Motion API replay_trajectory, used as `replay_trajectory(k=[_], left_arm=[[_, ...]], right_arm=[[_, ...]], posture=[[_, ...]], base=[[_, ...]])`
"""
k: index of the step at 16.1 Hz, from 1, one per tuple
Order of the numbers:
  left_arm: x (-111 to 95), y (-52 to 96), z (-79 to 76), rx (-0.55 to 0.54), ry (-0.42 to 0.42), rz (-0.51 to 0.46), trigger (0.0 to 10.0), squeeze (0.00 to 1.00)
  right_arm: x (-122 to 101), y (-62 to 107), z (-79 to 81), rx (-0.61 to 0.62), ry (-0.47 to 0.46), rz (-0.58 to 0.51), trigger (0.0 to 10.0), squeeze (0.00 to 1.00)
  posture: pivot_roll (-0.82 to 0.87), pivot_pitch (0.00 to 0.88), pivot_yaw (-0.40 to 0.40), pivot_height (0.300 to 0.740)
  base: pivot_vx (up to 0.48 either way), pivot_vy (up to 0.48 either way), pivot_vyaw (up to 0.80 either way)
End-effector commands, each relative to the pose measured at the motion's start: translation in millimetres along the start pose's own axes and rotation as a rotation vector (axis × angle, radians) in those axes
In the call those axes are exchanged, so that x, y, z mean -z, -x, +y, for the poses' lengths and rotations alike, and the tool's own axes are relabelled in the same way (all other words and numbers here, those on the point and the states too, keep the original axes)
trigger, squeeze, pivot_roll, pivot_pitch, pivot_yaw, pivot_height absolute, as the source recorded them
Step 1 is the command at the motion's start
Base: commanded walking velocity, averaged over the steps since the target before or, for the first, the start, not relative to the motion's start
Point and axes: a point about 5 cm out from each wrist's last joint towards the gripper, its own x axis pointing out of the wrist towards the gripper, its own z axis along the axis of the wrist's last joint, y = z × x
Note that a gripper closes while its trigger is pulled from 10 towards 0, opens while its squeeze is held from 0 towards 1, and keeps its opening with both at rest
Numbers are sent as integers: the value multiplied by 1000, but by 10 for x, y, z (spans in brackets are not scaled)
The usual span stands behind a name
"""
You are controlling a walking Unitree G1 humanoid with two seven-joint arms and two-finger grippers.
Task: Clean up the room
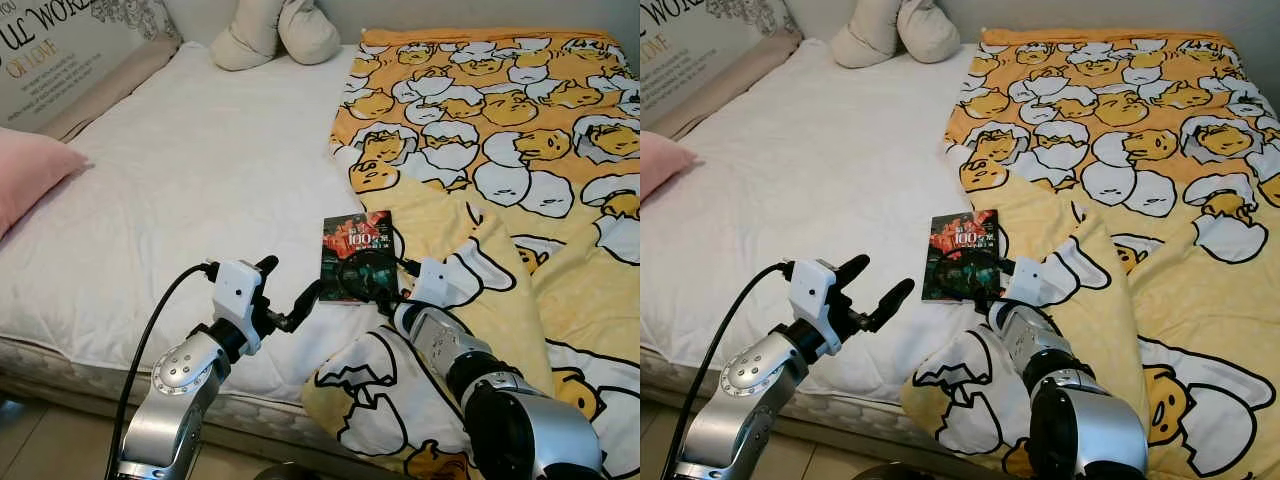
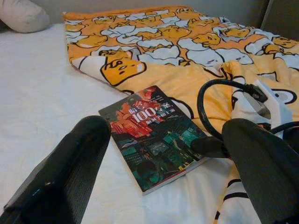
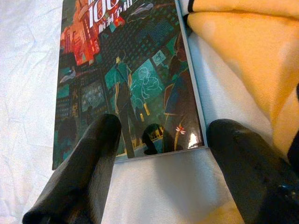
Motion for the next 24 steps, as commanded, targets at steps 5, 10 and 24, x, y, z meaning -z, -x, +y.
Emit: replay_trajectory(k=[5,10,24], left_arm=[[-67,1,39,-3,-19,-9,10000,0],[-51,-22,20,-2,-15,-6,10000,0],[-84,-104,433,-177,-63,16,10000,0]], right_arm=[[146,-12,120,-49,-129,42,0,0],[-53,-38,319,-135,-118,-39,0,0],[-685,153,329,-77,616,-495,10000,1000]], posture=[[23,0,156,740],[12,0,158,740],[-21,0,141,740]], base=[[0,0,0],[0,0,0],[0,0,0]])
